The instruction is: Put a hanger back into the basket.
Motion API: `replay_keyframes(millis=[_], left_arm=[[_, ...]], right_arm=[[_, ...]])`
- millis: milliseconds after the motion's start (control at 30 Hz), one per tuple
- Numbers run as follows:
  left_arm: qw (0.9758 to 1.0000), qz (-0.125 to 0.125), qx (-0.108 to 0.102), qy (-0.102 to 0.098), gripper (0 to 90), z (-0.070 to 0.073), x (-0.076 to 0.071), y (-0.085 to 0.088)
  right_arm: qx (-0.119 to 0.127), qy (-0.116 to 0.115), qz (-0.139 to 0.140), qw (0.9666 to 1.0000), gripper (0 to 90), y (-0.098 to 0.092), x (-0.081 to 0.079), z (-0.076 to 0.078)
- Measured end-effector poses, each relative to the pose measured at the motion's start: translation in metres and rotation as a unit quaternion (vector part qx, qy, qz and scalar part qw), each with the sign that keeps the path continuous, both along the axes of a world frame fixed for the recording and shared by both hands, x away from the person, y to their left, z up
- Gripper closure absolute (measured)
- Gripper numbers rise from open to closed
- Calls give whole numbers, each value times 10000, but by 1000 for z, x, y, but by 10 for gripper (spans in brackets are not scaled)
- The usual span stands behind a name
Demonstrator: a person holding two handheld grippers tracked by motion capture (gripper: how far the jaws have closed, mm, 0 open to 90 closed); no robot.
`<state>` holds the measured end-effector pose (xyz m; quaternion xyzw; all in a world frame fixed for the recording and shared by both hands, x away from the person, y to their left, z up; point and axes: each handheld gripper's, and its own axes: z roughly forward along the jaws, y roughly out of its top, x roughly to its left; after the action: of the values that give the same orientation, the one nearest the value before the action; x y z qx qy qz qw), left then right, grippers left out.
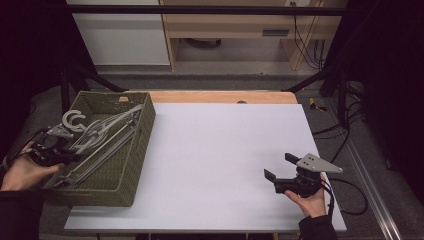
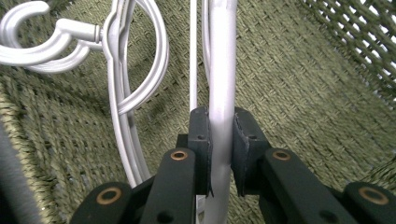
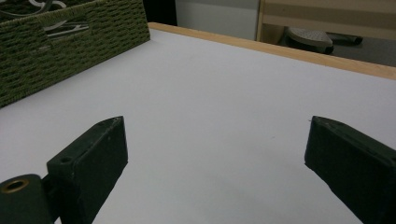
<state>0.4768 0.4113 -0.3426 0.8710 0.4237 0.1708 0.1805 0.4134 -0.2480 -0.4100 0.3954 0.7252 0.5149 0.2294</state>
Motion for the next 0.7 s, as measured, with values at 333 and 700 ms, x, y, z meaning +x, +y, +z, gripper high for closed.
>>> replay_keyframes(millis=[333,700], left_arm=[[9948,727,-436,-562,769,-5,1,23],[9811,1628,-409,-959,764,-20,10,34]], right_arm=[[-10,12,18,10000,62,1,1,-1],[-84,24,63,9999,62,2,2,-2]])
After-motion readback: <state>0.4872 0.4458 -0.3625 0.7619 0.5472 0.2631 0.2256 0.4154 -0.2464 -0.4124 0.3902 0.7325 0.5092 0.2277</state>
